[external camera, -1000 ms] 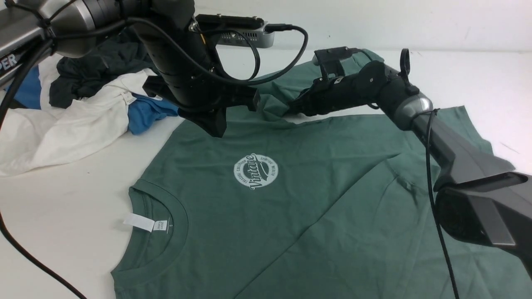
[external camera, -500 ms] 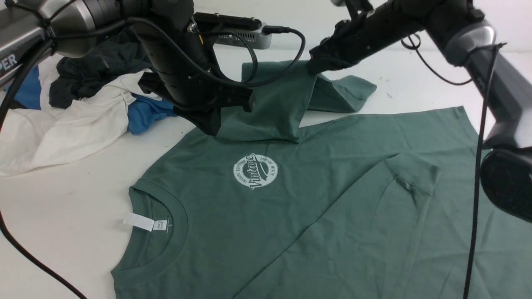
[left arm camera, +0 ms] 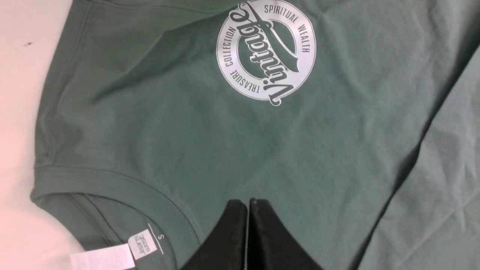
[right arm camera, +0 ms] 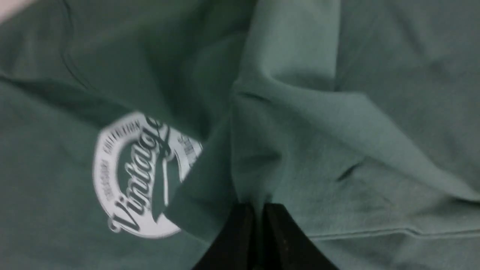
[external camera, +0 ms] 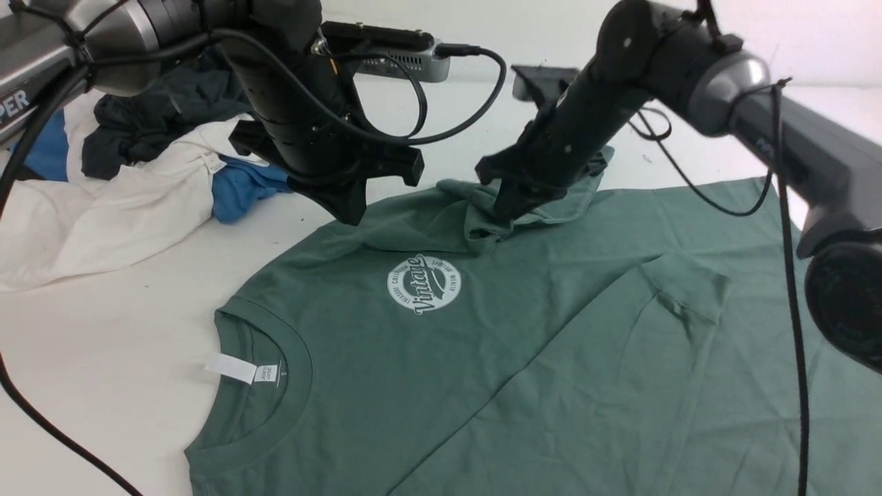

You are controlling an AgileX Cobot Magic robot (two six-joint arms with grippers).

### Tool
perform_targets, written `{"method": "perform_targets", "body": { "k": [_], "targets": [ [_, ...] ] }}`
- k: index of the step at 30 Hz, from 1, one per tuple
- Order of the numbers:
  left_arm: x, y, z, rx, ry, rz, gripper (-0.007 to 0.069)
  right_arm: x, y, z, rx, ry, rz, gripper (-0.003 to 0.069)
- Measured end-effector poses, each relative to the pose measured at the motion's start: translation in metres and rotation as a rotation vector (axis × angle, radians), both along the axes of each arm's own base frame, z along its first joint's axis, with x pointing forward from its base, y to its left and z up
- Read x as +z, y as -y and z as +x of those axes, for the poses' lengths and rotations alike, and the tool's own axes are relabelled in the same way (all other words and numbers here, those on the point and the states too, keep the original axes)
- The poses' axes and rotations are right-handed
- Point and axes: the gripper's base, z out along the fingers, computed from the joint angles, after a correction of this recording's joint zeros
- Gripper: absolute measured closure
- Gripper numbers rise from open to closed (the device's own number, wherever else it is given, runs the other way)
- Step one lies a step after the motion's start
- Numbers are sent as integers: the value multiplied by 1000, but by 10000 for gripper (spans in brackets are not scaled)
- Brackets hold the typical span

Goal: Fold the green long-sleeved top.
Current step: Hold the cuff with your right arm as far away from the cuff

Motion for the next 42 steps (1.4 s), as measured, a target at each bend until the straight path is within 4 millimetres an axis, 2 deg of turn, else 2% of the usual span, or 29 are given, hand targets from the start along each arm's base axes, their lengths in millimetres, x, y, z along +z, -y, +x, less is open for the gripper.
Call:
{"method": "perform_targets", "body": {
  "k": [2, 3, 5, 8, 10, 11, 13, 14, 15, 17, 20, 22, 23, 27, 30, 39, 42],
  "targets": [
    [0, -1, 1, 4, 0, 0, 629, -2, 0, 1, 0, 1, -8, 576],
    [0, -3, 1, 9, 0, 0, 629, -1, 5, 3, -9, 8, -12, 510],
    [0, -3, 2, 9, 0, 0, 629, 2, 8, 5, -15, 17, -10, 465],
    [0, -4, 2, 11, 0, 0, 629, 22, 23, 15, -54, 85, 6, 298],
    [0, -4, 2, 11, 0, 0, 629, 34, 33, 20, -86, 125, 19, 223],
    [0, -4, 2, 11, 0, 0, 629, 36, 34, 21, -92, 132, 21, 217],
    [0, -4, 2, 11, 0, 0, 629, 45, 52, 33, -175, 194, 54, 162],
    [0, -4, 2, 11, 0, 0, 629, 45, 54, 34, -182, 200, 56, 162],
    [0, -4, 2, 11, 0, 0, 629, 46, 69, 43, -247, 236, 73, 146],
    [0, -4, 2, 11, 0, 0, 629, 40, 84, 55, -315, 289, 95, 141],
    [0, -4, 2, 11, 0, 0, 629, 20, 102, 72, -396, 341, 115, 141],
    [0, -4, 2, 11, 0, 0, 629, -8, 111, 86, -443, 371, 121, 139],
    [0, -4, 2, 11, 0, 0, 629, -11, 111, 87, -445, 372, 120, 139],
    [0, -4, 2, 11, -1, -2, 629, -54, 112, 97, -472, 369, 114, 139],
    [0, -4, 2, 11, -2, -4, 629, -75, 111, 101, -481, 369, 111, 137],
    [0, -4, 2, 11, -2, -4, 629, -79, 112, 104, -479, 407, 109, 142],
    [0, -4, 2, 11, -2, -4, 629, -80, 110, 104, -469, 408, 107, 202]
  ]
}}
